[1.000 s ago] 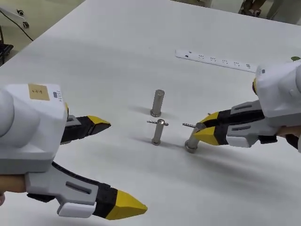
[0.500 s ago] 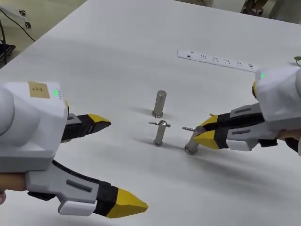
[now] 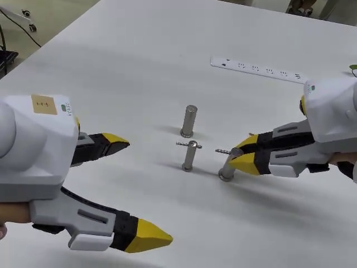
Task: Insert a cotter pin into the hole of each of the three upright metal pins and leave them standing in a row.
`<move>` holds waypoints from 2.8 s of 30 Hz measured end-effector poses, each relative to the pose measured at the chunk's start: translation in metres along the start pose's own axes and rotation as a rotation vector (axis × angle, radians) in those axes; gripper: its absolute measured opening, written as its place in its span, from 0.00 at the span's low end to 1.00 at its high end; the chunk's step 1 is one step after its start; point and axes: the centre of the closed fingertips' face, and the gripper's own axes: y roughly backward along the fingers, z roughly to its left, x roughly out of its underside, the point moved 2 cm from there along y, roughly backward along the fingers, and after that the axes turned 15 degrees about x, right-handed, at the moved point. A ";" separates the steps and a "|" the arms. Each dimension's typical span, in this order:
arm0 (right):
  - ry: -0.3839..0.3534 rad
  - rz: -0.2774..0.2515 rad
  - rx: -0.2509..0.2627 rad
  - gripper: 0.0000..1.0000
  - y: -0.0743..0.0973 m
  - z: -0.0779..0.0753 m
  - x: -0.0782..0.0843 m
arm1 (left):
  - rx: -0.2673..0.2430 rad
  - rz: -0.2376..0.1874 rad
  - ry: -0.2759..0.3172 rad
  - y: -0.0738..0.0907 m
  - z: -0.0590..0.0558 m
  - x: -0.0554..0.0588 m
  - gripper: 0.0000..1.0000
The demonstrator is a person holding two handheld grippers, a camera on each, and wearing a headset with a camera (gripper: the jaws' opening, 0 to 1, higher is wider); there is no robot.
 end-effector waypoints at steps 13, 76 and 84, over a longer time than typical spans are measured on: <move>-0.022 0.011 0.003 0.09 -0.001 0.001 -0.001 | -0.020 -0.009 -0.013 0.005 0.003 -0.005 0.95; -0.351 -0.010 0.338 0.72 0.094 0.016 0.016 | 0.001 -0.083 0.024 -0.001 -0.004 -0.032 0.98; -0.445 -0.035 0.392 0.80 0.109 0.016 0.027 | 0.005 -0.101 0.050 -0.001 -0.005 -0.033 0.98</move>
